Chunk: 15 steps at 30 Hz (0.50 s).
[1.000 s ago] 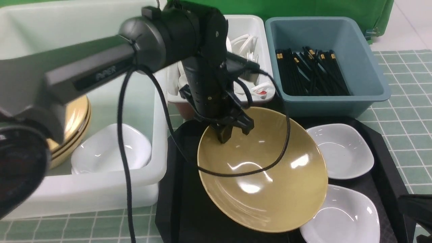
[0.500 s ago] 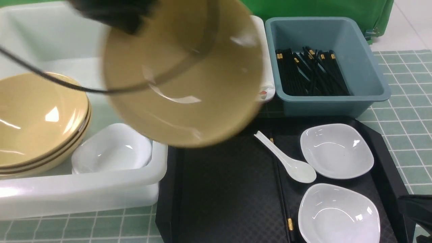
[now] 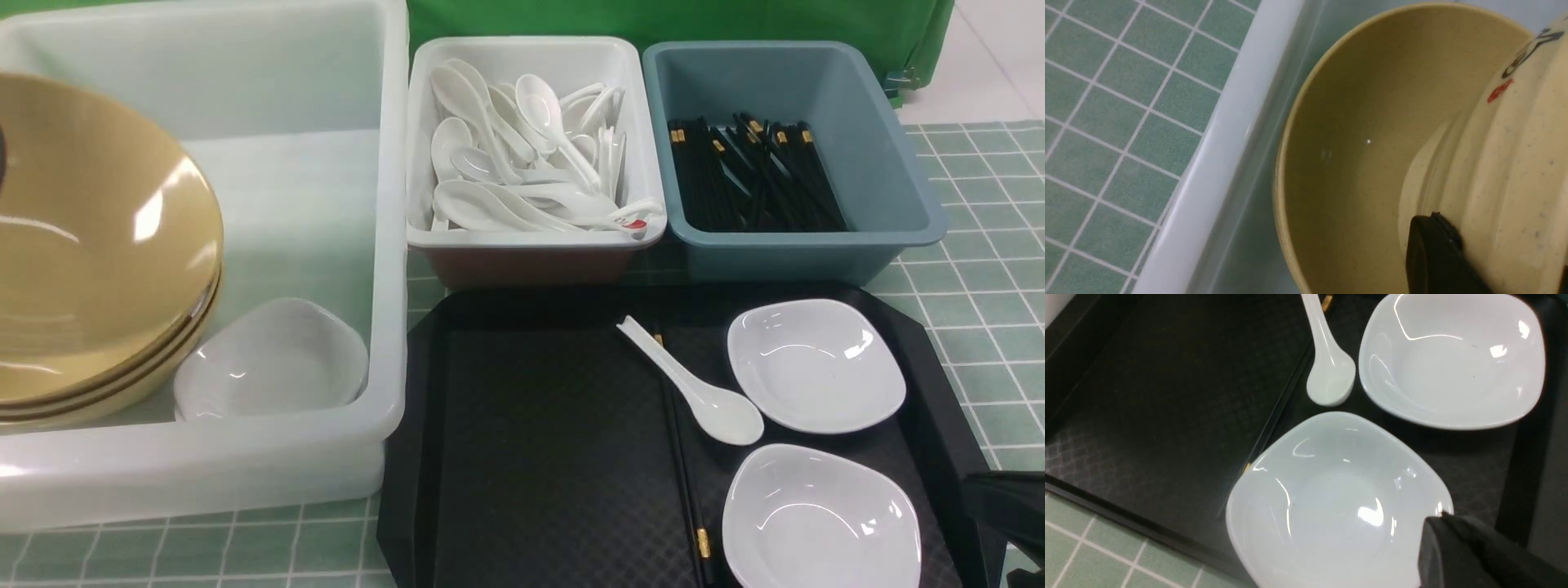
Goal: On blue table put chopsticks spoon bowls plates into blue grey white boxes.
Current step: 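Place the tan bowl onto the bowl stack in the left bin with the left gripper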
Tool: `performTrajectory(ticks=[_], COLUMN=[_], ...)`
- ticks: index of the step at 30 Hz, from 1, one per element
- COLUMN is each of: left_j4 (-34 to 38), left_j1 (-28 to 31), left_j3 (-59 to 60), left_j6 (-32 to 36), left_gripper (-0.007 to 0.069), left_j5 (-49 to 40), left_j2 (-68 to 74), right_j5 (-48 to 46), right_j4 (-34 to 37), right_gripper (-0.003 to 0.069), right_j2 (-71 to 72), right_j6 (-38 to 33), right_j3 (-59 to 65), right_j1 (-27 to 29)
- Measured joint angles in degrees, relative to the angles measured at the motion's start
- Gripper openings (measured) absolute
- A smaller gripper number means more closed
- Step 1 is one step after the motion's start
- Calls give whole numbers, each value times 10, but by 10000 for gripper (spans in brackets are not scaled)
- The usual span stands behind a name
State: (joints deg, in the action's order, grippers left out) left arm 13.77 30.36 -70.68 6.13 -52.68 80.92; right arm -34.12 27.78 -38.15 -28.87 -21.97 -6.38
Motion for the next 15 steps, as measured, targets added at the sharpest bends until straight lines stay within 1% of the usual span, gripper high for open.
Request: performTrajectory(ticks=[2, 4, 5, 7, 8, 9, 12, 14, 15], left_j4=[3, 6, 6, 9, 10, 14, 17, 14, 14], left_j1=[0, 1, 1, 1, 1, 1, 1, 1, 1], left_j3=[11, 25, 27, 30, 30, 29, 12, -6, -10], left_j6=[3, 16, 20, 24, 24, 24, 12, 3, 2], left_gripper=[30, 96, 139, 258, 258, 364, 525, 591, 611], left_j5=[18, 46, 46, 44, 44, 41, 21, -1, -6], left_j2=[6, 25, 33, 44, 44, 44, 36, 25, 21], right_j5=[0, 0, 0, 0, 0, 0, 2, 2, 2], right_j4=[0, 0, 0, 0, 0, 0, 0, 0, 0], right_gripper=[48, 48, 48, 48, 48, 48, 52, 61, 66], right_j2=[0, 0, 0, 0, 0, 0, 0, 0, 0], right_j6=[0, 0, 0, 0, 0, 1, 1, 1, 1], right_j3=[0, 0, 0, 0, 0, 0, 0, 0, 0], right_j1=[0, 0, 0, 0, 0, 0, 0, 0, 0])
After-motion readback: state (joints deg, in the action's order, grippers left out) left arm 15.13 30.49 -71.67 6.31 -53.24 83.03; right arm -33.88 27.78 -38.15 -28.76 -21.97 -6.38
